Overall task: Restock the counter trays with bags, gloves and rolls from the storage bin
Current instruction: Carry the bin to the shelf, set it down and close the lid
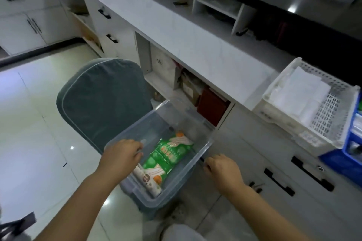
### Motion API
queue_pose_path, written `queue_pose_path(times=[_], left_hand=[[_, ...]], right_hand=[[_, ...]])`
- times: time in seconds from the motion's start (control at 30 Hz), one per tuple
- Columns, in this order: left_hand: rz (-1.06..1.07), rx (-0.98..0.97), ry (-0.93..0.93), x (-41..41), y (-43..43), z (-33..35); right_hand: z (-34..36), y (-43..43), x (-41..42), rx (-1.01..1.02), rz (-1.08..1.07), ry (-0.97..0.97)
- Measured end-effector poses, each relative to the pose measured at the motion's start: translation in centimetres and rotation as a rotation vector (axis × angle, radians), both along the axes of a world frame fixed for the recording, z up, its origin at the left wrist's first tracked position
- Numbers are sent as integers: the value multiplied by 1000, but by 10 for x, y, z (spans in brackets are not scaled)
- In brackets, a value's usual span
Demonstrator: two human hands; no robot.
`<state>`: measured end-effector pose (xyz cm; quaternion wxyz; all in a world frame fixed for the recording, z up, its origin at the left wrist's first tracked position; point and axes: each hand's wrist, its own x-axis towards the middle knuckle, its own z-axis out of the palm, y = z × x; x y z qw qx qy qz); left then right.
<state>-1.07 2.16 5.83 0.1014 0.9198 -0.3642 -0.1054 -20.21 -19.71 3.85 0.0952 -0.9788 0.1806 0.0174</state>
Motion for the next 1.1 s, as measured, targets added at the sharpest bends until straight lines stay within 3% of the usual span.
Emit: queue_pose_path(times=[0.23, 0.33, 0.5, 0.7, 0.83, 1.1], left_hand=[[-21, 133, 45, 58, -23, -33], [-24, 223, 57, 87, -31, -46], [-21, 278, 78, 131, -48, -72], [-220, 442, 90, 167, -81, -112], [-228, 431, 112, 192, -93, -135], [-250, 360, 380, 229, -100, -165]], right_hand=[[-61, -32, 39, 106, -115, 115], [-88, -41, 52, 164, -167, 282], [-109, -43, 63, 275, -250, 404], [-135, -28, 75, 439, -507, 471], [-144, -4, 89, 610, -845, 359], [-160, 40, 114, 796, -1369, 78]])
